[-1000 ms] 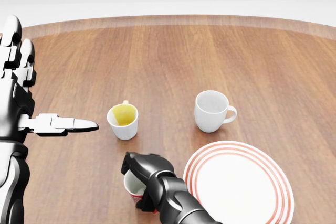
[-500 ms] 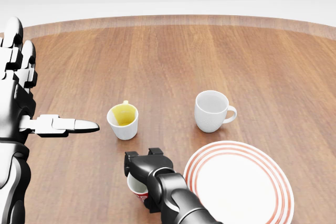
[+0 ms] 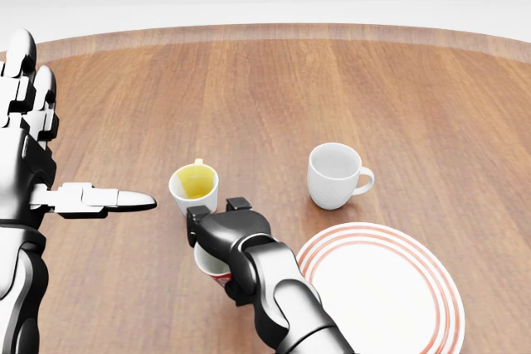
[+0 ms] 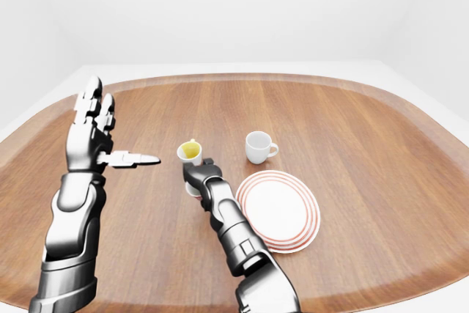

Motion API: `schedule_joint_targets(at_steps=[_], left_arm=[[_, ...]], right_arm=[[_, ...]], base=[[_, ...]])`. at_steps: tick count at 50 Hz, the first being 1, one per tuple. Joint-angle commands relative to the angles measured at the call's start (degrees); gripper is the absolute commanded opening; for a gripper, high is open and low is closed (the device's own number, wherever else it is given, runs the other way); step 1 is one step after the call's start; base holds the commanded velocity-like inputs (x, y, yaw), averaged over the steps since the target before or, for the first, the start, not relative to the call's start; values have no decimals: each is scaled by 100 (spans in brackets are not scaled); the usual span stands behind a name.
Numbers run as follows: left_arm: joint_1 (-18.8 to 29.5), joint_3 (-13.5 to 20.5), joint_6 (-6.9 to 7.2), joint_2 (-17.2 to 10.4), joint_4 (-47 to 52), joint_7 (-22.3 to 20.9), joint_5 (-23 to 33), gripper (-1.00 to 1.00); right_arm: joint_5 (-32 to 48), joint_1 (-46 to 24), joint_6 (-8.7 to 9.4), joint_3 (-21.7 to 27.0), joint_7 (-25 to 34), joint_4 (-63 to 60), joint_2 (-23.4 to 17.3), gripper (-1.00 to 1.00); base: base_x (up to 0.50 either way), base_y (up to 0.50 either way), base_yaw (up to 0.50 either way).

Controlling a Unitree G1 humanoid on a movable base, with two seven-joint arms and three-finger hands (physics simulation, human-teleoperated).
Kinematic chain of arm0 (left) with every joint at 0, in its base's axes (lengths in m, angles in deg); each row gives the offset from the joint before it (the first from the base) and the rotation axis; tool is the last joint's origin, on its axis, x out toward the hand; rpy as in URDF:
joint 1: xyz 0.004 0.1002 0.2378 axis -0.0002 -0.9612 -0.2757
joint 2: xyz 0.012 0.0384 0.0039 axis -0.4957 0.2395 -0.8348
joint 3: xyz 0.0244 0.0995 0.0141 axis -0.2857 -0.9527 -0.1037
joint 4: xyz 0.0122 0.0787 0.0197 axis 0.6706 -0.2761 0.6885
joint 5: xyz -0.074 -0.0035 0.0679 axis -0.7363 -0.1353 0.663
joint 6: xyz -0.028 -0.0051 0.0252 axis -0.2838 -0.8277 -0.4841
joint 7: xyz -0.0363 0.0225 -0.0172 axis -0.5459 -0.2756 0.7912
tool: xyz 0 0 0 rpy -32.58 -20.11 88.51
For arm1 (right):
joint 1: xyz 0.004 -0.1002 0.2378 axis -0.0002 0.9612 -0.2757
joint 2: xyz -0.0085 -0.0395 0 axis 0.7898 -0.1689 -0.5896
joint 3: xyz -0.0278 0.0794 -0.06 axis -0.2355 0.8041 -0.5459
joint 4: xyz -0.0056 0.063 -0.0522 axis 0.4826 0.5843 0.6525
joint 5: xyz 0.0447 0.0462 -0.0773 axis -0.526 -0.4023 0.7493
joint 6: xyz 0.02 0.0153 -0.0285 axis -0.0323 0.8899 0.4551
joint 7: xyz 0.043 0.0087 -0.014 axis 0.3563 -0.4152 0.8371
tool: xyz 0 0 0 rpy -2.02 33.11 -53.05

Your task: Pick up the red mug and put it on the plate

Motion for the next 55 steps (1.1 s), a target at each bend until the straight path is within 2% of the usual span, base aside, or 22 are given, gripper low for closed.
schedule_joint_targets(at_steps=[1, 13, 24, 55], left_arm=[[-14, -1, 0, 0, 19, -10, 5, 100], [16, -32, 0, 20, -69, -4, 38, 100], [21, -52, 0, 25, -12, -7, 65, 100], [7, -60, 0, 53, 94, 2, 67, 100]], right_arm=[[-1274, 270, 1, -98, -181, -1277, -52, -100], [-1273, 529, 1, -89, 374, -2283, -181, -100], [-1372, 687, 1, 97, 481, -2575, -514, -100], [-1380, 1175, 1, 307, 939, -3633, -943, -100]], base=[[0, 0, 0], [0, 0, 0], [0, 0, 0], [0, 0, 0]])
